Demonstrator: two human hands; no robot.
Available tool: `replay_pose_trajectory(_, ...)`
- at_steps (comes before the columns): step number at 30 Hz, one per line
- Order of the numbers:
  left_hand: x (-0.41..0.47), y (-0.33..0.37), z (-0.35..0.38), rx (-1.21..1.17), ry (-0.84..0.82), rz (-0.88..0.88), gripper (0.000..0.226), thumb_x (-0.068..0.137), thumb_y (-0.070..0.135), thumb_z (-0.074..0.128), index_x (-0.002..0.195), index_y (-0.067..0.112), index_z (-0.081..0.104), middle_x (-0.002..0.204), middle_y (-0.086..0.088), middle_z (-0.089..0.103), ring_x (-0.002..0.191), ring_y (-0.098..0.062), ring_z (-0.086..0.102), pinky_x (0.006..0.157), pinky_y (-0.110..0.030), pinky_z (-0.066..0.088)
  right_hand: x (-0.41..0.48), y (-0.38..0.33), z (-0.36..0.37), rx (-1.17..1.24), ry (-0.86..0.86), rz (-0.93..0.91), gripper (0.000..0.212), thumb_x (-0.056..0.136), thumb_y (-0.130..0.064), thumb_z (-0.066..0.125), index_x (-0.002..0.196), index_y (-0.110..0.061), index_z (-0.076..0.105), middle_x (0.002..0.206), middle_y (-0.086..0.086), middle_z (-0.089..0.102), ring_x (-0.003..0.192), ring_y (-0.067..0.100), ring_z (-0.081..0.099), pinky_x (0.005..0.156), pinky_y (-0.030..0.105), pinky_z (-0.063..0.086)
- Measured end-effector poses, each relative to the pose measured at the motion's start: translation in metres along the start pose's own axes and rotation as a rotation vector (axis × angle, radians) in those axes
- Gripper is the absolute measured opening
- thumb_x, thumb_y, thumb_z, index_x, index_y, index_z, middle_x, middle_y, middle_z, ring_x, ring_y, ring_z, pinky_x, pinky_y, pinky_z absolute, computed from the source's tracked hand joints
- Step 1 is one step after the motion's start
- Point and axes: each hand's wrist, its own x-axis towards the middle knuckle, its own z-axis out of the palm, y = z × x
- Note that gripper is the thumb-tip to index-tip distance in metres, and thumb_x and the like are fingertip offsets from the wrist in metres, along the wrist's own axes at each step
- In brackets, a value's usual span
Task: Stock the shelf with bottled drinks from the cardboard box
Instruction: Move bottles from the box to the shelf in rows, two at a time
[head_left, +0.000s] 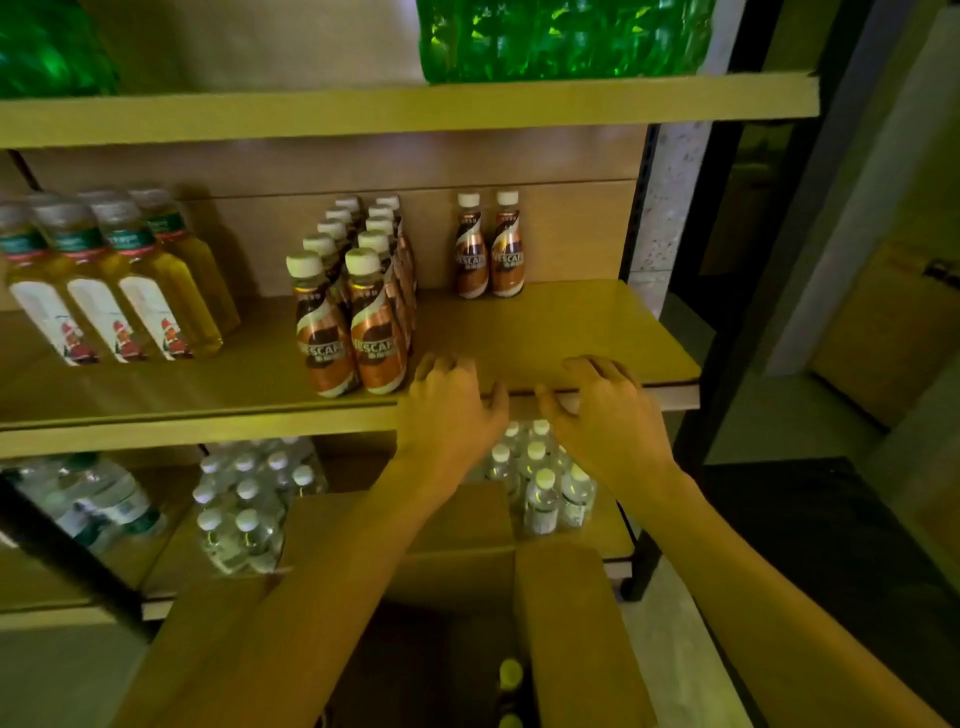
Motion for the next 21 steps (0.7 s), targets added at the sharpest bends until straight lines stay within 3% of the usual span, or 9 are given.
replay_pose_trajectory(4, -0.041, -0.012, -0.001, -0.041, -0.025, -0.019, 0.048, 0.095, 0.053, 0.048, 0.122, 0.016, 0.061, 0.125, -0.008, 0.062, 0.126, -0.031, 0.053, 0.088, -0.045, 0.054, -0.039, -0.009, 0.016, 0.039, 0.03, -0.046, 0.036, 0.094, -0.044, 0.061, 0.113, -0.015, 0.068, 0.12, 0.005, 0.069, 0.119, 0.029, 0.06, 0.096, 0.043, 0.051)
replay_pose_trajectory(9, -0.09, -0.04, 0.01, -0.094, -0.011, -0.021, 0.045, 0.095, 0.049, 0.052, 0.125, 0.017, 0.062, 0.132, -0.004, 0.062, 0.134, -0.027, 0.047, 0.097, -0.041, 0.049, -0.082, -0.015, 0.052, 0.038, -0.098, -0.024, 0.041, 0.092, -0.044, 0.064, 0.121, -0.016, 0.065, 0.127, 0.004, 0.066, 0.124, 0.027, 0.057, 0.097, 0.043, 0.051)
replay_pose_trajectory(12, -0.119, -0.061, 0.026, -0.077, -0.094, -0.073, 0.05, 0.096, 0.05, 0.049, 0.132, 0.017, 0.058, 0.141, -0.003, 0.056, 0.141, -0.027, 0.04, 0.101, -0.044, 0.047, -0.107, -0.016, 0.078, 0.001, -0.169, 0.013, 0.04, 0.091, -0.048, 0.063, 0.116, -0.017, 0.066, 0.122, 0.003, 0.068, 0.12, 0.025, 0.059, 0.093, 0.04, 0.052)
replay_pose_trajectory(18, -0.174, -0.11, 0.074, -0.027, -0.276, -0.16, 0.049, 0.094, 0.051, 0.048, 0.126, 0.016, 0.06, 0.128, -0.003, 0.061, 0.125, -0.025, 0.054, 0.087, -0.04, 0.056, -0.153, -0.021, 0.126, -0.005, -0.47, 0.083, 0.045, 0.095, -0.046, 0.055, 0.13, -0.017, 0.058, 0.133, 0.004, 0.06, 0.129, 0.026, 0.052, 0.101, 0.038, 0.045)
replay_pose_trajectory(21, -0.198, -0.134, 0.1, -0.005, -0.4, -0.231, 0.047, 0.095, 0.05, 0.048, 0.125, 0.016, 0.059, 0.129, -0.003, 0.061, 0.132, -0.026, 0.048, 0.097, -0.039, 0.051, -0.174, -0.026, 0.148, 0.038, -0.544, 0.147, 0.049, 0.098, -0.053, 0.047, 0.136, -0.022, 0.054, 0.137, -0.001, 0.057, 0.132, 0.022, 0.049, 0.101, 0.035, 0.045)
